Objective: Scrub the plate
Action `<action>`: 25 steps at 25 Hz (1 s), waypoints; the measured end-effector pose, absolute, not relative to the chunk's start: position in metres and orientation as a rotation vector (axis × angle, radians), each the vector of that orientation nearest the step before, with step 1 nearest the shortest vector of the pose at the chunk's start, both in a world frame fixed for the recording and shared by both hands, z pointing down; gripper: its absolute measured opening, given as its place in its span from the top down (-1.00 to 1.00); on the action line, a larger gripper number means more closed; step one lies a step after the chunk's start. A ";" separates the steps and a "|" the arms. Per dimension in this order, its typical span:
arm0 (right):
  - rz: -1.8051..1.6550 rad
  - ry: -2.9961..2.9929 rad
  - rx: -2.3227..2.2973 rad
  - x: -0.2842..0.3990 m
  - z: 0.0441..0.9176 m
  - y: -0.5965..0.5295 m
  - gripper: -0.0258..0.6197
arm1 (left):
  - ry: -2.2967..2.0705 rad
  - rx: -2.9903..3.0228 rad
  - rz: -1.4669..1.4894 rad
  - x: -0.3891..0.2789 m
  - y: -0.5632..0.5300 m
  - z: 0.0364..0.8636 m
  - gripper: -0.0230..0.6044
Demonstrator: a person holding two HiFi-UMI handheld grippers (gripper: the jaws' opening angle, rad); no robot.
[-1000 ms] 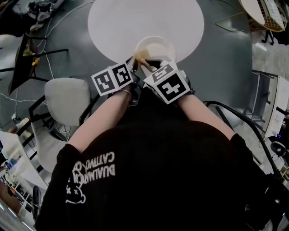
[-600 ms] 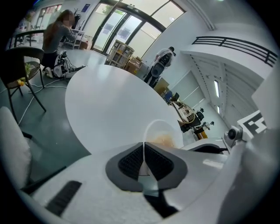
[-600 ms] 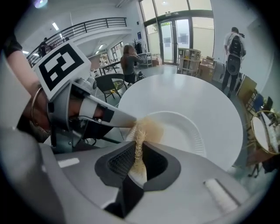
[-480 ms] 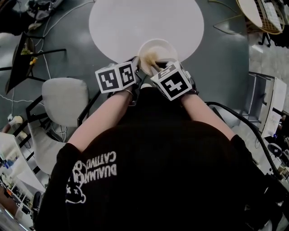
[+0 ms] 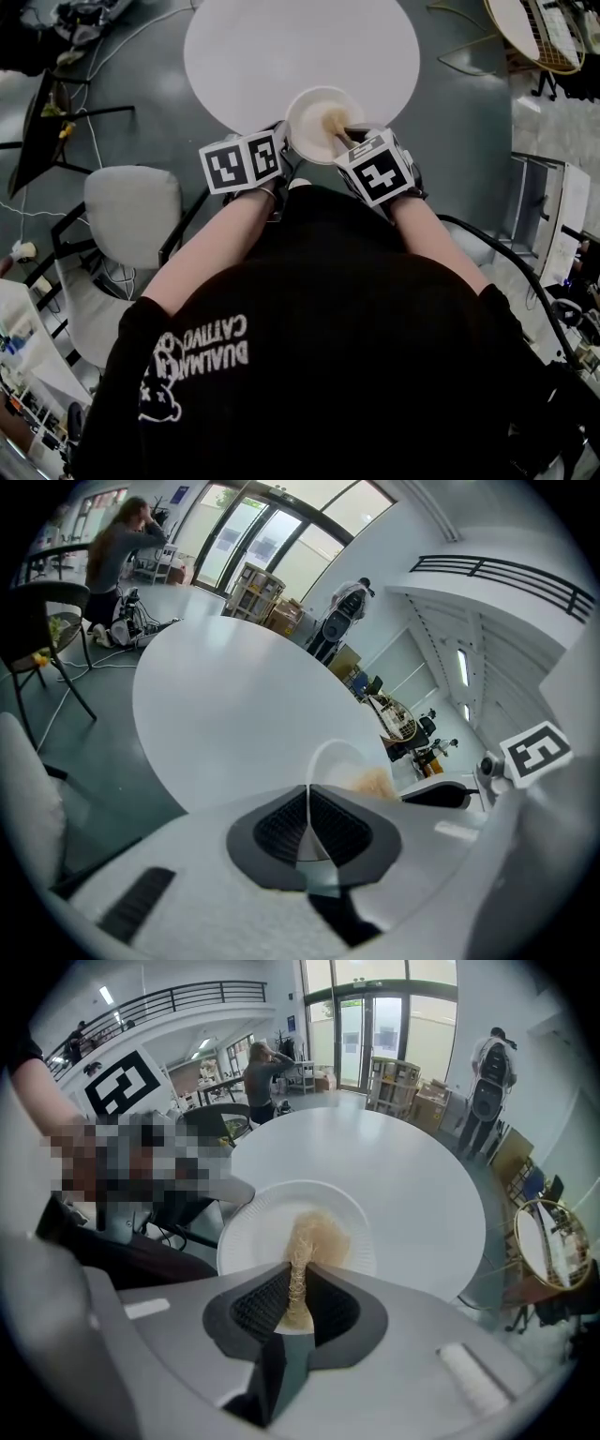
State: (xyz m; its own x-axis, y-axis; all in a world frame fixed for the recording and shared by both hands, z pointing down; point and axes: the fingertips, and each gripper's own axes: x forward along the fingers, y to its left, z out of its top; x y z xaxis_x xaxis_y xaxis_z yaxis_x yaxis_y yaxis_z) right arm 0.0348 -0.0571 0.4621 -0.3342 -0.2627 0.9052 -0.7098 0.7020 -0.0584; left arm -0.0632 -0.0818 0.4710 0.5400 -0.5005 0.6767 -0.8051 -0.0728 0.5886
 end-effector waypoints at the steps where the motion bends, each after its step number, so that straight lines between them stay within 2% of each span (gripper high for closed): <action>1: 0.557 -1.900 0.757 0.038 0.462 -0.057 0.74 | -1.100 1.728 0.361 -0.063 -0.082 0.471 0.89; 25: 0.579 -1.829 0.960 0.102 0.449 -0.086 0.75 | -1.134 1.736 0.338 -0.062 -0.085 0.465 0.89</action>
State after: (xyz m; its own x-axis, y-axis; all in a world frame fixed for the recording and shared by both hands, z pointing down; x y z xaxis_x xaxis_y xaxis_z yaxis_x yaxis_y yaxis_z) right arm 0.1025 -0.0856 0.4490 -0.2340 -0.3626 0.9021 -0.8155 0.5784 0.0210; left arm -0.0618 -0.0854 0.4648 0.5220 -0.5328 0.6660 -0.8106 -0.0670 0.5817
